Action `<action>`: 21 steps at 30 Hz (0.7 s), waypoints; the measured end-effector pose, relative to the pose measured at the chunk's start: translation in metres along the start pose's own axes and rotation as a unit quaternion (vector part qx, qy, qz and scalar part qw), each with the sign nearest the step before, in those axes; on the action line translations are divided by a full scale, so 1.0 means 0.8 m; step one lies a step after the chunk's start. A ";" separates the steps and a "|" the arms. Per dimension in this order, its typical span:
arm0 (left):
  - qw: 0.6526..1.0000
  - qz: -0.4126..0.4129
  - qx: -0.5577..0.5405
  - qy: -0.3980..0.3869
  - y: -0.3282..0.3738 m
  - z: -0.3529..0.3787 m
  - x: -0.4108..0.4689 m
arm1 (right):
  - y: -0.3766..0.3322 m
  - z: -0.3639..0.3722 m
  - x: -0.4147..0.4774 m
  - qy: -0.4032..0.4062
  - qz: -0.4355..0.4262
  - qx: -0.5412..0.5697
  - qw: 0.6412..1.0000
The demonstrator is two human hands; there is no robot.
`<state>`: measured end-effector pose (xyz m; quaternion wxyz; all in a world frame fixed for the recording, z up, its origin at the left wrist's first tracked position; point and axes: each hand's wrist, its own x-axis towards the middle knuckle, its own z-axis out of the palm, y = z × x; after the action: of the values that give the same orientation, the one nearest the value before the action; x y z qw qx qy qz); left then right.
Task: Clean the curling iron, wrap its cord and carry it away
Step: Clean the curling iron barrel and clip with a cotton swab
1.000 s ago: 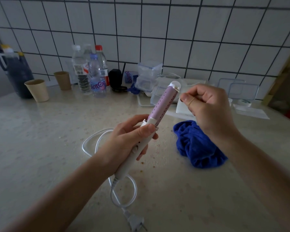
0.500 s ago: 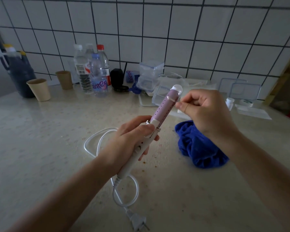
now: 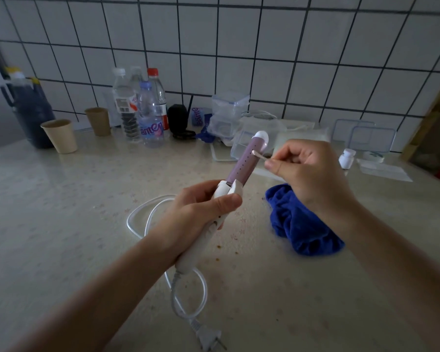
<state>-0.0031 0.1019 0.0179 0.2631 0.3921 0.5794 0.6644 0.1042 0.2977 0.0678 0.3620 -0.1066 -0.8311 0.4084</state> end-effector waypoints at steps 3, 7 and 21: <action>1.000 0.000 -0.003 -0.004 -0.001 -0.001 0.001 | -0.005 0.014 -0.010 -0.064 -0.012 0.007 0.998; 1.000 0.009 0.015 -0.007 -0.005 -0.002 0.001 | -0.008 0.011 -0.006 -0.046 -0.019 -0.005 0.999; 0.997 0.021 0.069 -0.008 -0.004 -0.006 0.003 | -0.012 0.011 -0.011 -0.046 -0.028 -0.027 0.998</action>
<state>-0.0084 0.1017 0.0149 0.2258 0.4266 0.6134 0.6251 0.1055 0.2817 0.0667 0.3315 -0.0738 -0.8604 0.3800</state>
